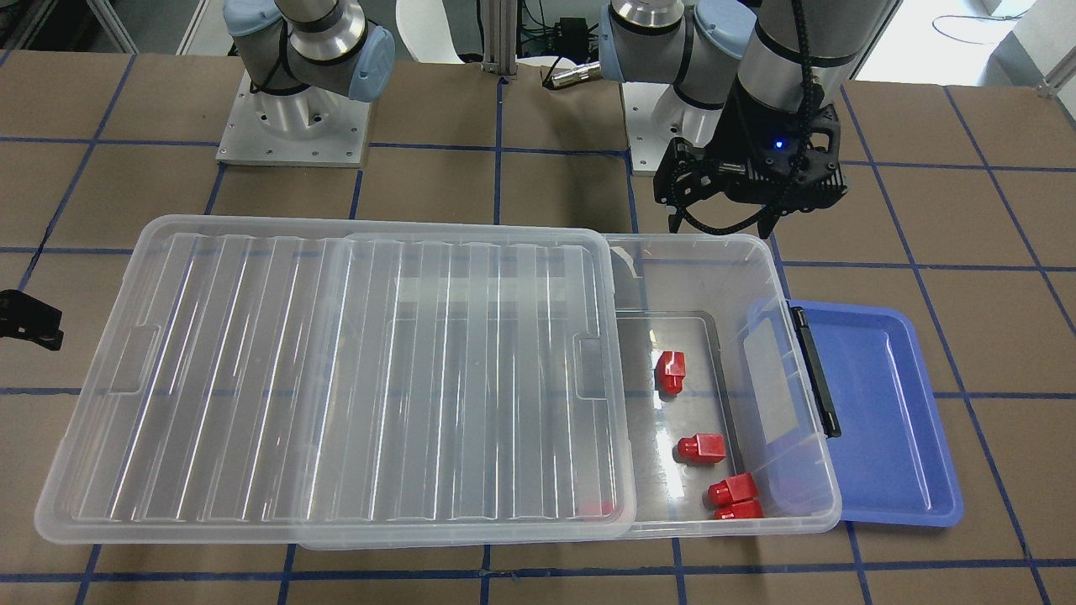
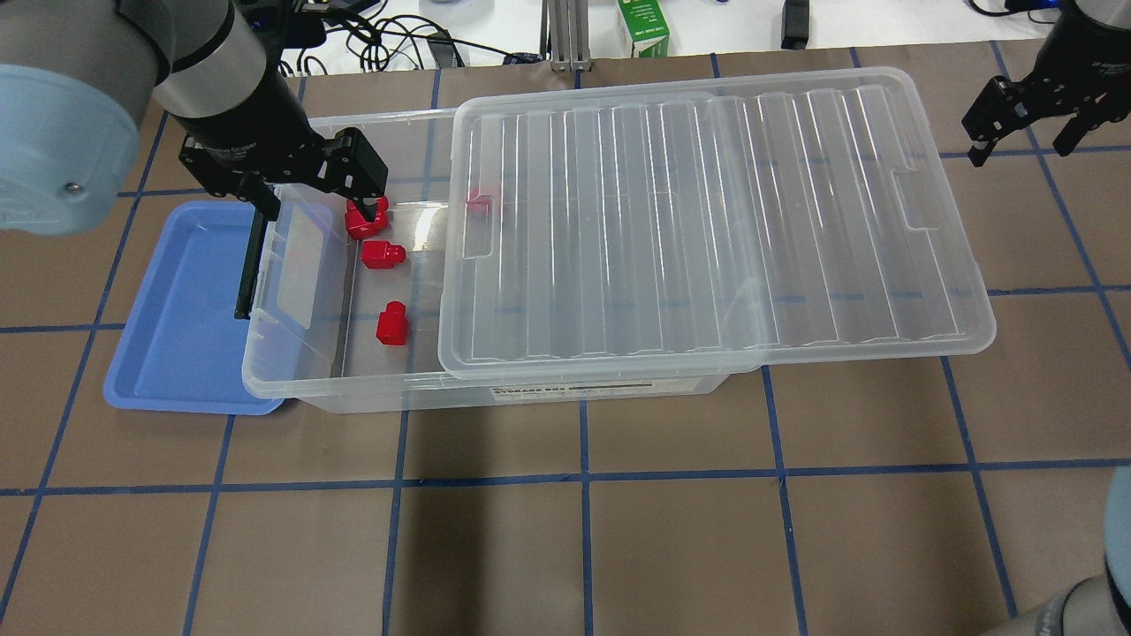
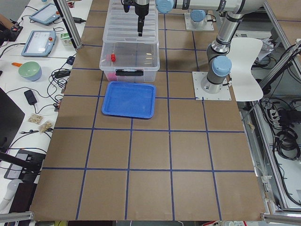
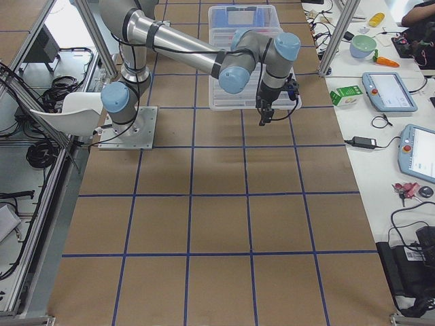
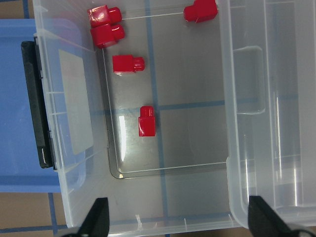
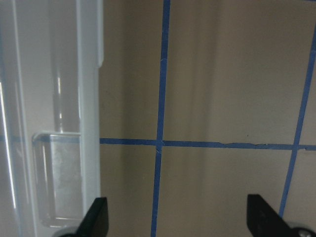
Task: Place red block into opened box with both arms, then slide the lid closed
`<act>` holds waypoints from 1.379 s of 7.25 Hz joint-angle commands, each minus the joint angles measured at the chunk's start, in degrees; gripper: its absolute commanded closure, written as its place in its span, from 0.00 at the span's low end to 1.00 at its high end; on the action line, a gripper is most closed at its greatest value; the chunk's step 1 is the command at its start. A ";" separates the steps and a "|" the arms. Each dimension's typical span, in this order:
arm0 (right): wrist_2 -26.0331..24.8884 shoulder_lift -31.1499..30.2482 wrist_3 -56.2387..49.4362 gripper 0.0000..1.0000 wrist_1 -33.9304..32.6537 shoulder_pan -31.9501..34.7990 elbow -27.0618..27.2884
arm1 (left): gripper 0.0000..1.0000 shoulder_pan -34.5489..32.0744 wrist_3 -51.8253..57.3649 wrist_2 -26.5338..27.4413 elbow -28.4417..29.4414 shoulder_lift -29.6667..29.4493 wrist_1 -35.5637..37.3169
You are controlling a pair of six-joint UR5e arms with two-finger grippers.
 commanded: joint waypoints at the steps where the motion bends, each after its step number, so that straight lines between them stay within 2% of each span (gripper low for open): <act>1: 0.05 -0.80 -0.73 0.00 -0.39 -1.41 3.50 | 0.00 0.21 -0.52 -0.28 0.33 -0.17 -0.39; 4: 0.32 -0.89 -3.45 0.00 -0.39 -1.15 4.75 | 0.00 0.21 -0.52 -0.89 1.91 -0.43 -2.84; 10: 0.76 -0.54 -3.19 0.00 -0.30 2.01 4.75 | 0.00 0.21 -0.52 -1.25 1.91 -0.35 -2.85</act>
